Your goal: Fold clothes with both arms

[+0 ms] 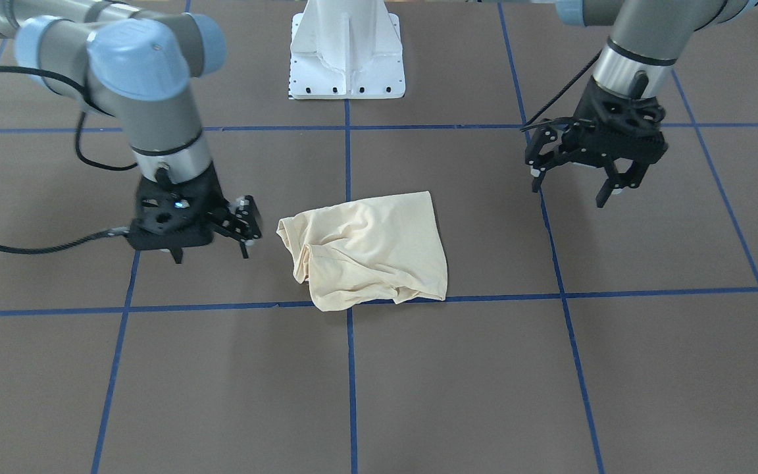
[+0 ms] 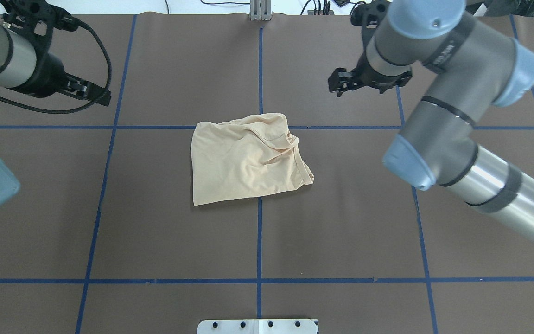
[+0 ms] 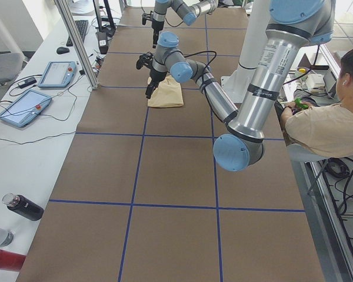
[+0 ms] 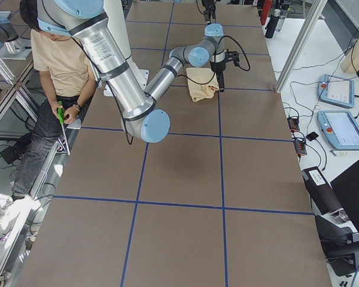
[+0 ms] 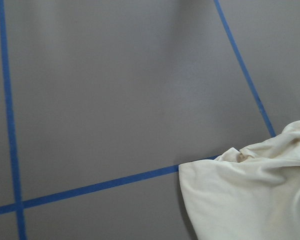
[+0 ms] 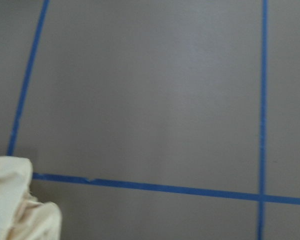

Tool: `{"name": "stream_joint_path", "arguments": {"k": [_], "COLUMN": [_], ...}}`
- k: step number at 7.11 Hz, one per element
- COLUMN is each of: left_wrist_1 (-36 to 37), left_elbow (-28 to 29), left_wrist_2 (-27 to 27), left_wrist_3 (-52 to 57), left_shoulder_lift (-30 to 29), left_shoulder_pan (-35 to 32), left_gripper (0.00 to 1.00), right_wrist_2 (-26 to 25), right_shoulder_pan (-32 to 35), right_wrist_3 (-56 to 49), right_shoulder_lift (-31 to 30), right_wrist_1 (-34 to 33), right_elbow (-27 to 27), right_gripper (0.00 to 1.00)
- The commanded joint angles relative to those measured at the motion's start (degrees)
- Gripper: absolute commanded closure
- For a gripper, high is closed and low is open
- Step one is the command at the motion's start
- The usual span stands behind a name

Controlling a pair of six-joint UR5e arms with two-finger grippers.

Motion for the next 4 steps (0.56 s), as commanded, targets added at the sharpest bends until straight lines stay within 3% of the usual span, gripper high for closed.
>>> {"name": "stream_joint_path", "arguments": {"k": [1,3,4], "left_wrist_1": [2.25,2.25,1.72], "left_elbow": [-0.81,4.53,8.39], "left_wrist_2": [-4.66,-5.39,-6.95], "left_wrist_3": [24.69,43.11,47.54], "left_shoulder_lift": [7.54,10.55,12.65], "left_shoulder_pan": [-14.81,-27.50,-32.68], "left_gripper": [0.00,0.00,0.00], "right_wrist_2": [7.96,13.86,17.55], "right_shoulder_pan": [11.95,27.14,34.52], "right_wrist_3": [-20.28,-45.13,-56.48], "right_shoulder_lift": [-16.93,-28.30,-32.96], "right_wrist_1": [-5.74,-5.66,-5.57], "right_elbow": [12.86,11.33,7.39], "right_gripper": [0.00,0.00,0.00]}}
